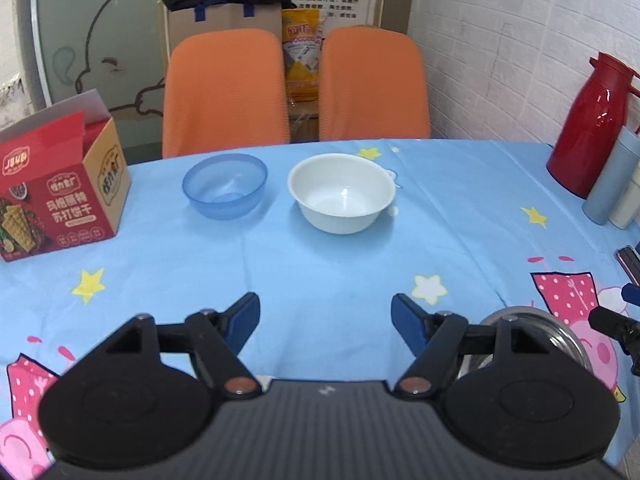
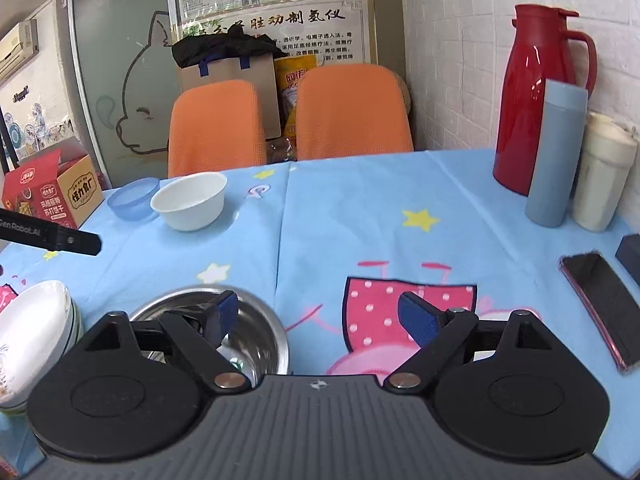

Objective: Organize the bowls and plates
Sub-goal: 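Carry the steel bowl beside the plate stack and open both grippers, then move both grippers to the white ceramic bowl and close on its rim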

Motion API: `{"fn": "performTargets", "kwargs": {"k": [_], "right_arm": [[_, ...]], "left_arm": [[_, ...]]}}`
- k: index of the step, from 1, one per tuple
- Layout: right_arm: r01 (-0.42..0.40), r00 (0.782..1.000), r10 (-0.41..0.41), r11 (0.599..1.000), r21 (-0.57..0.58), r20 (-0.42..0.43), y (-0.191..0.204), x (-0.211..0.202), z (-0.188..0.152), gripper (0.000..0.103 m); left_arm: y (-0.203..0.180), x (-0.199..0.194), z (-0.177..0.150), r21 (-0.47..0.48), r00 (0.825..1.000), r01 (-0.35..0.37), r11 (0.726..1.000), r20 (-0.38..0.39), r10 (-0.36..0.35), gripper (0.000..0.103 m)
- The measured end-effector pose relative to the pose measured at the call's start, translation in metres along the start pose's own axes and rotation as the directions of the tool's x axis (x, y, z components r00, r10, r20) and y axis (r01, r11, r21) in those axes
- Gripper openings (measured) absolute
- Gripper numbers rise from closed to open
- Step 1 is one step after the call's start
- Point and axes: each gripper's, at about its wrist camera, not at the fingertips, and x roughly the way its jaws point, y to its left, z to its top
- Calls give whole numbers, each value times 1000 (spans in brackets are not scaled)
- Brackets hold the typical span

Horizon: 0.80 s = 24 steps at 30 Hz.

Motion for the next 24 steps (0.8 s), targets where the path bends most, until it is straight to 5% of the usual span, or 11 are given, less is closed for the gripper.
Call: {"fn": "performTargets", "kwargs": {"k": [16,24], "right_arm": [[-25,1000,21,978,-209,-24,44,60,53,103],[-116,991,93,959,-260,-98,64,123,103,103]], "left_arm": [[26,36,14,31,1000,-7,1000,-27,8,74],[37,77,85,42,1000,13,999,14,-14,74]]}}
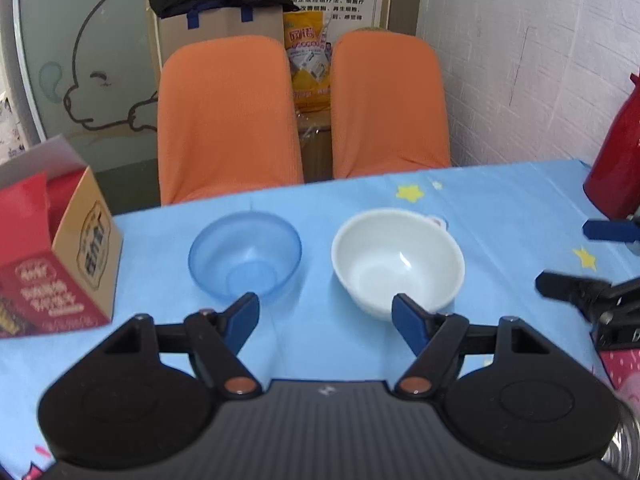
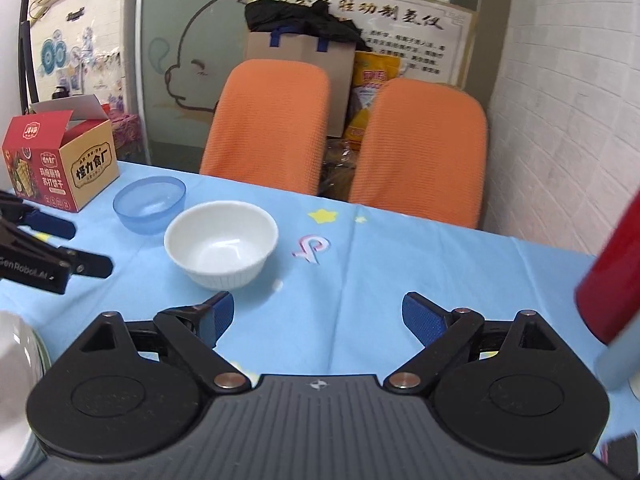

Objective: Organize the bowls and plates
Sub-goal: 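Move both grippers to the white ceramic bowl and close on its rim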

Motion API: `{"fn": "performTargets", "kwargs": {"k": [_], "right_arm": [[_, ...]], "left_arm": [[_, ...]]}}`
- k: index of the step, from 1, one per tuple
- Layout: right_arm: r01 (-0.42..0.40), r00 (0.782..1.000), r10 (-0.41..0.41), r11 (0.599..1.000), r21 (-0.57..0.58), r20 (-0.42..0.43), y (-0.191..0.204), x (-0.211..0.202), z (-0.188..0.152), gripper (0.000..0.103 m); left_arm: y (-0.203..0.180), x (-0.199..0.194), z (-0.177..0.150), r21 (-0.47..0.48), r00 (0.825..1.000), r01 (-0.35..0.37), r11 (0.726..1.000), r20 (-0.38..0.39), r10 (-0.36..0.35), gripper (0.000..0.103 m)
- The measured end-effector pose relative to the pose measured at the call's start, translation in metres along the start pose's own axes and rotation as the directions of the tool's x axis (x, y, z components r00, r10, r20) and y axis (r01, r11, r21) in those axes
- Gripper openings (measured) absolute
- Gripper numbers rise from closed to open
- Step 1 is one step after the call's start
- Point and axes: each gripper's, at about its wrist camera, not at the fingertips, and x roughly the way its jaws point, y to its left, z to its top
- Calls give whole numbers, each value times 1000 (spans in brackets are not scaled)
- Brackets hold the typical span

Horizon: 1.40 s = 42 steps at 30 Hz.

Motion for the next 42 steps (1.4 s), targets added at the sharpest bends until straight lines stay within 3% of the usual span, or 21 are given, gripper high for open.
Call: {"fn": "performTargets", "kwargs": {"k": [4,7,11,16,20,23,25,26,27,29,30,34,42], "right_arm": [[-70,995,74,996,57,-60,1,38,22,103],[-98,990,106,992,83,-95,4,63,29,103],[-105,983,118,990,97,-140,8,88,31,103],[-112,973,129,989,95,-189,14,106,24,103],[-128,966,145,988,92,-214,16,116,21,103],[-146,957,165,985,93,-239,18,120,17,103],[-160,954,176,984,84,-244,20,118,15,103],[-157,956,169,985,67,-240,22,116,15,103],[-155,958,162,987,49,-236,23,114,16,91],[-182,953,190,982,57,-237,25,112,18,69],[-194,950,202,979,55,-238,27,110,18,65],[-179,958,180,984,24,-224,34,98,19,65],[-152,973,157,987,41,-170,24,52,24,66]], "left_arm": [[2,40,45,8,996,90,996,-13,-90,74],[-1,76,65,48,982,180,982,-62,-177,74],[-6,118,67,81,961,251,965,-145,-238,74],[-7,144,60,77,955,254,964,-179,-237,74],[-12,146,54,103,953,257,961,-191,-235,72],[-17,143,47,131,957,240,962,-196,-212,54],[-18,141,42,134,958,237,962,-198,-208,49],[-19,141,39,135,957,236,962,-203,-206,37],[-21,140,37,140,960,225,964,-201,-195,25],[-23,139,36,135,964,202,970,-200,-173,22],[-22,137,37,113,964,196,974,-204,-171,22],[-18,126,41,34,956,207,978,-218,-195,22],[-47,75,33,30,957,221,975,-201,-211,22]]}}
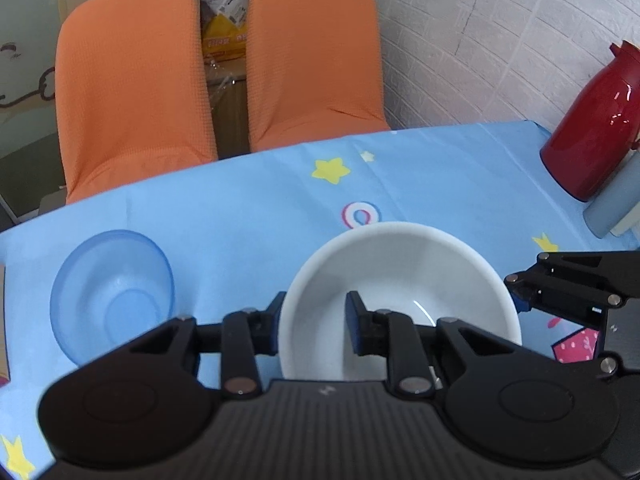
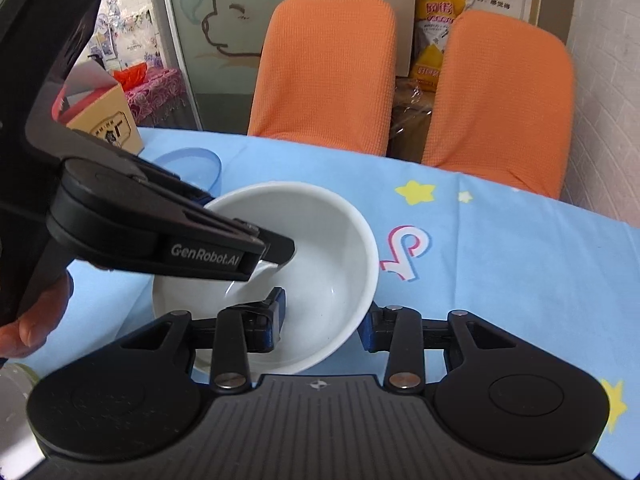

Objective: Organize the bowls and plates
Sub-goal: 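Move both grippers to the white ceramic bowl and close on its rim, then carry the white bowl into the steel bowl and open both grippers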

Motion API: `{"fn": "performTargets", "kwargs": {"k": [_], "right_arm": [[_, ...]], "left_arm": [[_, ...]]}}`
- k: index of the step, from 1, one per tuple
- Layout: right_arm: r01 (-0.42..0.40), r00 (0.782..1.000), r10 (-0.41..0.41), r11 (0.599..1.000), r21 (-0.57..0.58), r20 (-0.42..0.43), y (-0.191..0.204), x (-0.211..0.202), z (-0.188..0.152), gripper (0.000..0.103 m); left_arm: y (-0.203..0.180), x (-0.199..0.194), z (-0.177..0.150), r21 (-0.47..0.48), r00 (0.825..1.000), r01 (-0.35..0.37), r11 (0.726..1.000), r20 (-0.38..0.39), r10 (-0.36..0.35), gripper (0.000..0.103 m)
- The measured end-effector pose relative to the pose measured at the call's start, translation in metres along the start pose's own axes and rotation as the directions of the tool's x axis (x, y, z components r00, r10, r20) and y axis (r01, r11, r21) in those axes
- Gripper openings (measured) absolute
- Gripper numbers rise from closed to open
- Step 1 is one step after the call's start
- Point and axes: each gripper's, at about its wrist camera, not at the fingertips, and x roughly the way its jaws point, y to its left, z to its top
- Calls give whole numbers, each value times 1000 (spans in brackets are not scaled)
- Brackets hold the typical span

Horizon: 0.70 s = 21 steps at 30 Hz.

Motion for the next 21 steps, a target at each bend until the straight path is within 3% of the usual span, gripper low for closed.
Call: {"fn": "performTargets", "kwargs": {"k": [5,12,21], "right_arm": [[27,999,-28,1000,12,29,0,-42,-21,71],[69,996,-71,997,43,52,11,-96,-78,73],[65,997,-68,993,100,31,18,-114,-134,76]], "left_arm": [[-42,-33,-26,35,1000,9,999,21,-10,22],[-94,-64,-82,73,999,36,997,21,-38,21],[-122,-63,-131,115,1000,27,993,0,-27,25]]}}
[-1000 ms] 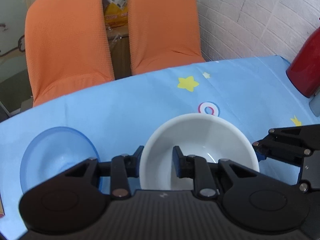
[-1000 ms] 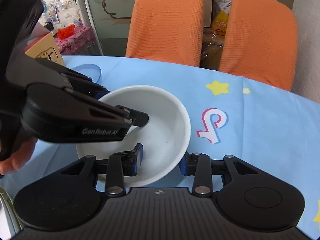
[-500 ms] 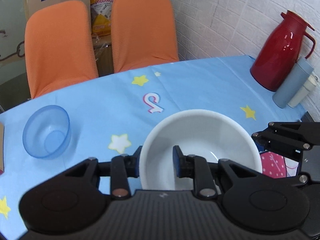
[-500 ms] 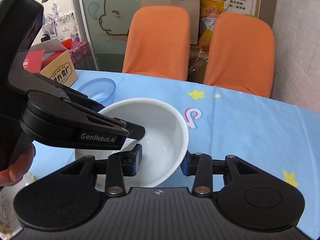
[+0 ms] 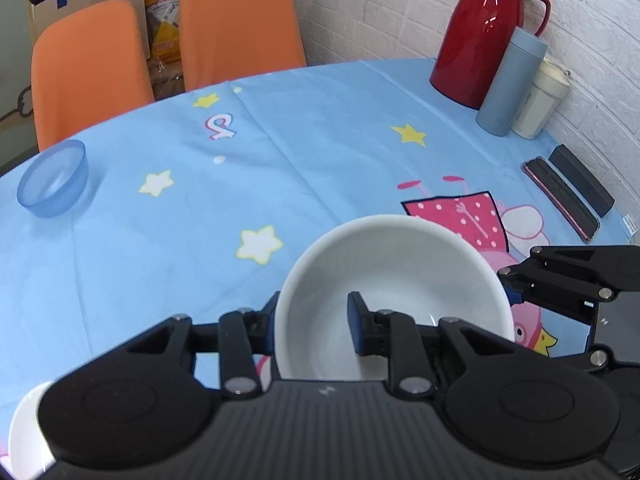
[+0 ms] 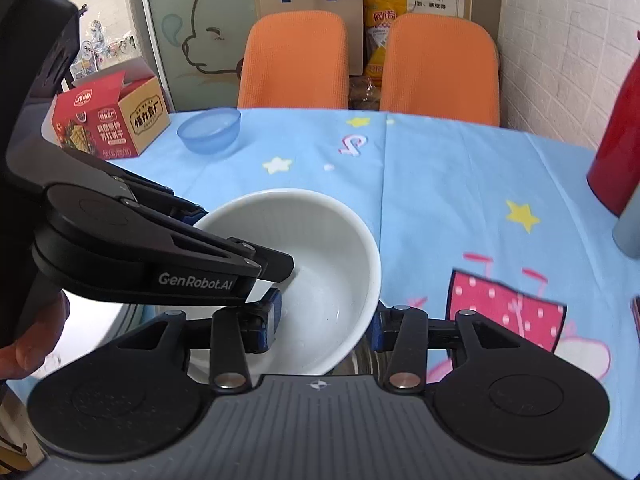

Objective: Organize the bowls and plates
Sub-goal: 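Carry the white bowl into the steel bowl and open both grippers, then move both grippers to the blue plastic bowl and close on its rim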

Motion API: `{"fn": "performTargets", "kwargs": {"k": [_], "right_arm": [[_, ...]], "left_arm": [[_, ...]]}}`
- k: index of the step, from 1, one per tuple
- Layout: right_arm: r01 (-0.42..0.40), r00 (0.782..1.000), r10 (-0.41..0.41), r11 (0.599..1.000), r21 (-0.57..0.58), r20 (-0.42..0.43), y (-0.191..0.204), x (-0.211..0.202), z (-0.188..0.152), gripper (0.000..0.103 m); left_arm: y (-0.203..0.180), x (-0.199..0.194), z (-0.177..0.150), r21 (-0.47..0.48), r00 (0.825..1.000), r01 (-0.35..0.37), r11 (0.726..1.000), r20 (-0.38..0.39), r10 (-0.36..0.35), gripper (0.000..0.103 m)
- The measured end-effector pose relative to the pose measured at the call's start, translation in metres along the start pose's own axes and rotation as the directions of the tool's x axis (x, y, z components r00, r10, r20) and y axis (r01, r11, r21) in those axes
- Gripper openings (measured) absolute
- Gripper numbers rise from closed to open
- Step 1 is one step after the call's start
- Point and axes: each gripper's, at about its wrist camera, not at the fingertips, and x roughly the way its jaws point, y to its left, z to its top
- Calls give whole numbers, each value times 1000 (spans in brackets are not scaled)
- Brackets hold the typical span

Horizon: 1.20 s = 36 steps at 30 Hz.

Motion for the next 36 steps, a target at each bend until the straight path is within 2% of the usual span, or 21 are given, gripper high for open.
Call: {"fn": "performTargets", "kwargs": {"k": [3,11,13,14,15,18,22,28,36], "right_arm": [[-20,1000,20,1000,20,-9,-2,5,-7,76],[-11,1000,11,1000,22,2,-4,-3,-19,78],[-3,1000,3,1000,26,6,-6,-6,-22,80],[-2,1000,2,1000,29,8,-8,-8,-25,81],[-3,1000,3,999,36,14,-10,-10,-26,85],[-24,999,22,997,69,37,-17,-15,-26,90],[-15,997,8,996,91,78,-21,-25,-23,103],[-12,995,5,997,72,95,-17,-27,-16,103],[-26,996,23,999,34,84,2,-8,7,103]], "left_arm": [[-11,2,-6,46,999,-41,998,24,40,29],[-21,1,-10,72,998,-38,997,47,34,33],[-21,-1,-10,71,997,-53,996,56,49,44],[-20,-4,-10,69,996,-61,996,68,56,57],[-19,-6,-10,66,995,-62,996,77,57,59],[-16,-17,-10,62,994,-56,997,97,50,59],[-11,-31,-10,61,989,-74,995,131,65,60],[7,-43,-16,29,982,-119,992,149,114,61],[45,-62,-17,-7,970,-165,986,181,164,62]]}}
